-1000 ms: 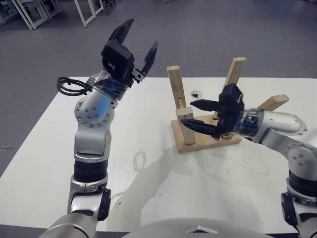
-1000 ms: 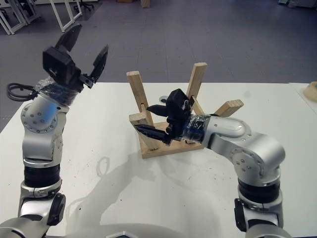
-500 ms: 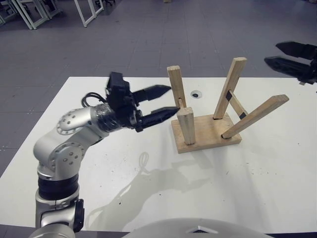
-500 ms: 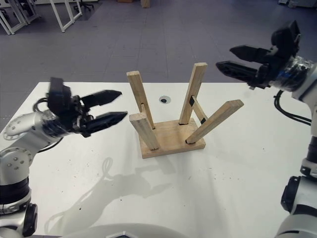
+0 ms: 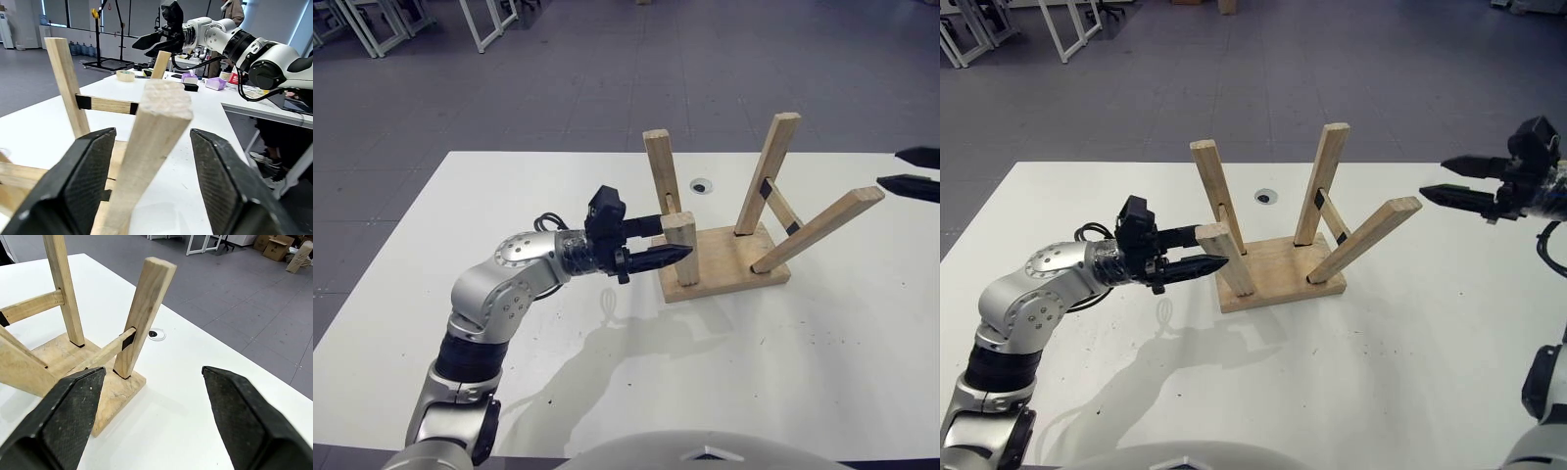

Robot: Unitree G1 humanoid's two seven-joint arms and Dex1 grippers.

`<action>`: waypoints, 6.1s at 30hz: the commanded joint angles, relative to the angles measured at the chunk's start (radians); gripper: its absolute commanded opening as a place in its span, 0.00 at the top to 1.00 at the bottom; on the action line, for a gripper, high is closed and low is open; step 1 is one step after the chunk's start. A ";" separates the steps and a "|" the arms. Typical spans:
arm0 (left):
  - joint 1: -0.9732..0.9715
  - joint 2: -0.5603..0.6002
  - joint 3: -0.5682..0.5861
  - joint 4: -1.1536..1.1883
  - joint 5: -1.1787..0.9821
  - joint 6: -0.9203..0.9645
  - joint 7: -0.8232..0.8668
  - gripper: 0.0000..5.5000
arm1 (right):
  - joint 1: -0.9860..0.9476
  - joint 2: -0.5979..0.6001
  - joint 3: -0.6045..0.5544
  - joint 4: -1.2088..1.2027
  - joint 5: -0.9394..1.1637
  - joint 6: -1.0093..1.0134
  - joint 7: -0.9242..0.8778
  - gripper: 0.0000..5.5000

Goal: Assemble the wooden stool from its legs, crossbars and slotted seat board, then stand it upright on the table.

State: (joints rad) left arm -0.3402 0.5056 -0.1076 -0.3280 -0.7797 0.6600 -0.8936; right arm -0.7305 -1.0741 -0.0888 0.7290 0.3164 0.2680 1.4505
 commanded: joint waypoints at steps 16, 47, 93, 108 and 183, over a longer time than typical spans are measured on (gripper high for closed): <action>-0.116 0.099 0.012 0.276 0.075 -0.031 -0.289 0.77 | 0.267 -0.065 0.119 -0.518 0.368 0.194 0.163 0.42; -0.522 -0.006 0.099 1.283 0.050 0.413 -0.332 0.62 | -0.371 0.443 0.313 0.481 0.150 0.778 0.065 0.48; 0.332 0.148 -0.043 0.067 0.435 -0.215 -0.163 0.55 | 0.232 0.249 0.324 -0.440 -0.122 0.015 0.095 0.59; 0.047 0.155 0.269 0.047 -0.246 0.232 -0.254 0.73 | 0.133 0.259 0.004 -0.620 0.448 0.640 0.146 0.73; 0.598 -0.260 0.034 -0.044 0.496 -0.730 0.832 0.53 | 0.853 0.865 0.120 -0.970 -0.232 -0.215 -1.381 0.39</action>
State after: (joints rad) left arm 0.2285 0.2604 -0.0609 -0.3702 -0.3232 -0.0480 -0.0507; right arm 0.1226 -0.2124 0.0121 -0.2532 0.1148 0.0862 0.0563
